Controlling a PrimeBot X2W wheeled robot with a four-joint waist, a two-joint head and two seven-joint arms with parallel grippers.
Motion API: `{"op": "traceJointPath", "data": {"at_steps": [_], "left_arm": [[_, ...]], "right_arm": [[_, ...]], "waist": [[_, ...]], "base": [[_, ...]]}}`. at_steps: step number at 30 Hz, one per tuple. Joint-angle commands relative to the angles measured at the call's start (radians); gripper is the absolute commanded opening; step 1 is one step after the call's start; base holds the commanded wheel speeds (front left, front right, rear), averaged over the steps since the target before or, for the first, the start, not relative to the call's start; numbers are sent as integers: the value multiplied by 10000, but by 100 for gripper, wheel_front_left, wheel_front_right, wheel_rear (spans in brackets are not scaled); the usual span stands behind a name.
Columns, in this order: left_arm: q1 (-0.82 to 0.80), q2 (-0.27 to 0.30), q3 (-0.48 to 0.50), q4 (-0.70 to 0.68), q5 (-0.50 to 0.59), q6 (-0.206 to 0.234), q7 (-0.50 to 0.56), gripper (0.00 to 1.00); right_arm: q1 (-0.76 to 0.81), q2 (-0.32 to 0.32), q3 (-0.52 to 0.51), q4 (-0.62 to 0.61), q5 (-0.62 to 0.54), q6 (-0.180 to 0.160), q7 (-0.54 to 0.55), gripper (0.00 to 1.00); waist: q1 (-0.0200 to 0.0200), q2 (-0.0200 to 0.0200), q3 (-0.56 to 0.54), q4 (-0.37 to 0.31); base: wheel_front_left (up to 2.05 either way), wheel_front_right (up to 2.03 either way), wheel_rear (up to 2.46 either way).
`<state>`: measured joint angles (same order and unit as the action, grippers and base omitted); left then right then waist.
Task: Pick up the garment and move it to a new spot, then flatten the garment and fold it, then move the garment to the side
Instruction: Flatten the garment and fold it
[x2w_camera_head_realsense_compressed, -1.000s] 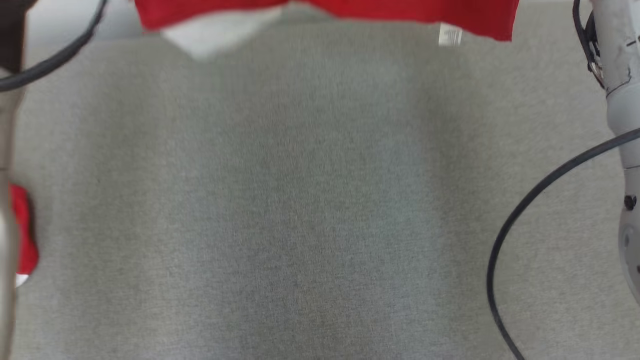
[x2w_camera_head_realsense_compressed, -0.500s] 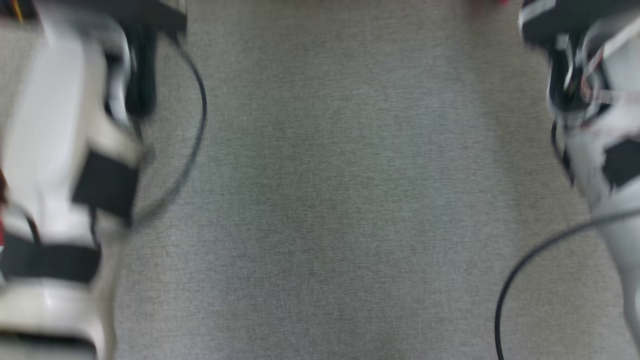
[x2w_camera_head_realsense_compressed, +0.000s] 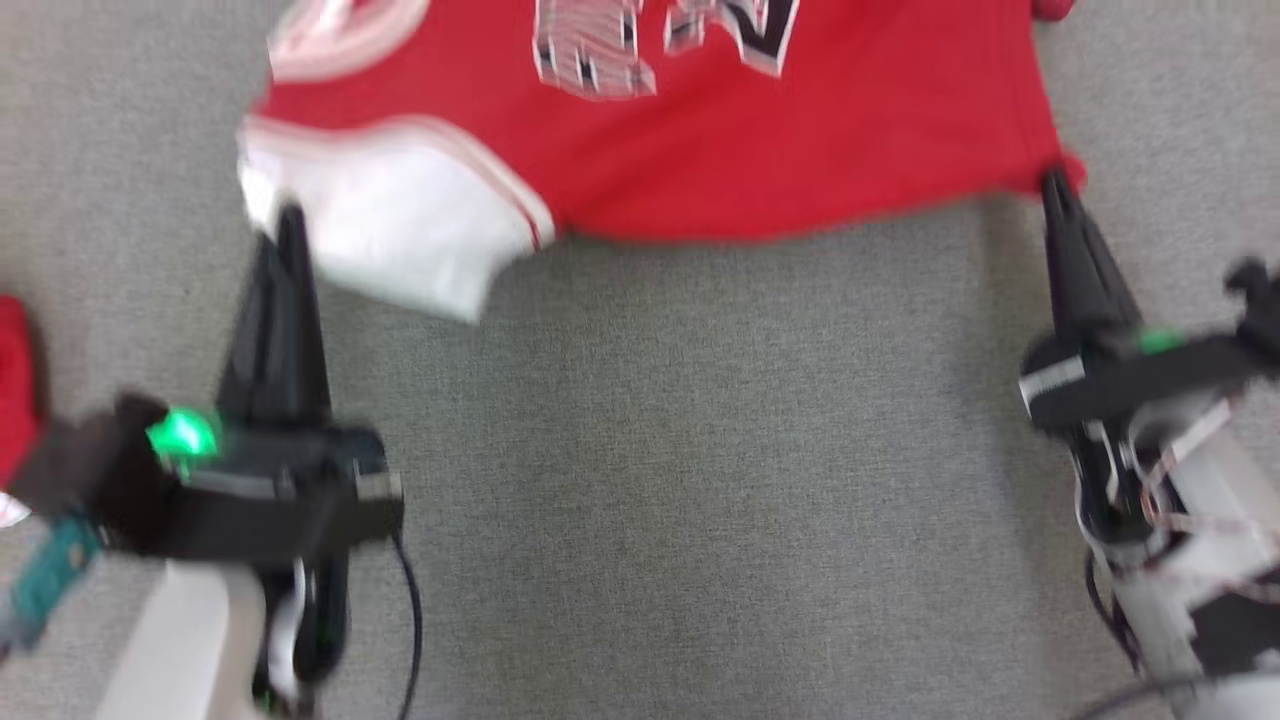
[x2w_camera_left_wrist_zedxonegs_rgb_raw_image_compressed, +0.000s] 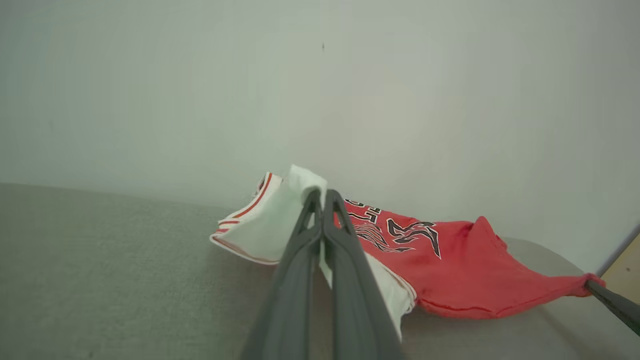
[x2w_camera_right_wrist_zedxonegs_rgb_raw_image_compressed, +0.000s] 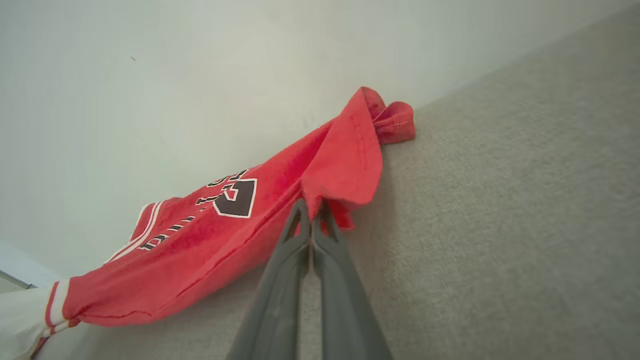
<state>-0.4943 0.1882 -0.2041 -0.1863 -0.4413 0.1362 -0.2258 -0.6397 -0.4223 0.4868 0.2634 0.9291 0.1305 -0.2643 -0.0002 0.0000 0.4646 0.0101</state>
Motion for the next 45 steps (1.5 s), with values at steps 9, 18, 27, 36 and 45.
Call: {"op": "traceJointPath", "data": {"at_steps": [9, 18, 27, 36, 45], "left_arm": [[3215, 698, -201, -1930, 47, 569, 1184, 0], [6000, 1188, -499, -3447, -431, 1117, 2754, 0], [7847, 1523, -901, -4431, -697, 1540, 3910, 0], [8307, 1807, -955, -4768, -882, 1546, 4358, 0], [6988, 1797, -988, -4199, -1013, 1102, 4406, 0]], "right_arm": [[3105, -361, -464, -779, -417, 4, -21, 0], [6047, -293, -1317, -1423, -1188, 4, 548, 0], [8590, 335, -2680, -2878, -2061, 4, 2677, 0], [9769, 1082, -3816, -4318, -3074, 4, 4707, 0], [9068, 1549, -4035, -4755, -3192, 4, 5597, 0]], "waist": [[2, 0, -1752, 137], [2, 0, -3414, 331], [2, 0, -4282, 495], [2, 0, -4347, 467], [2, 0, -3700, 198]], "base": [[0, 0, 0], [0, 0, 0], [0, 0, 0], [0, 0, 0], [0, 0, 0]]}}
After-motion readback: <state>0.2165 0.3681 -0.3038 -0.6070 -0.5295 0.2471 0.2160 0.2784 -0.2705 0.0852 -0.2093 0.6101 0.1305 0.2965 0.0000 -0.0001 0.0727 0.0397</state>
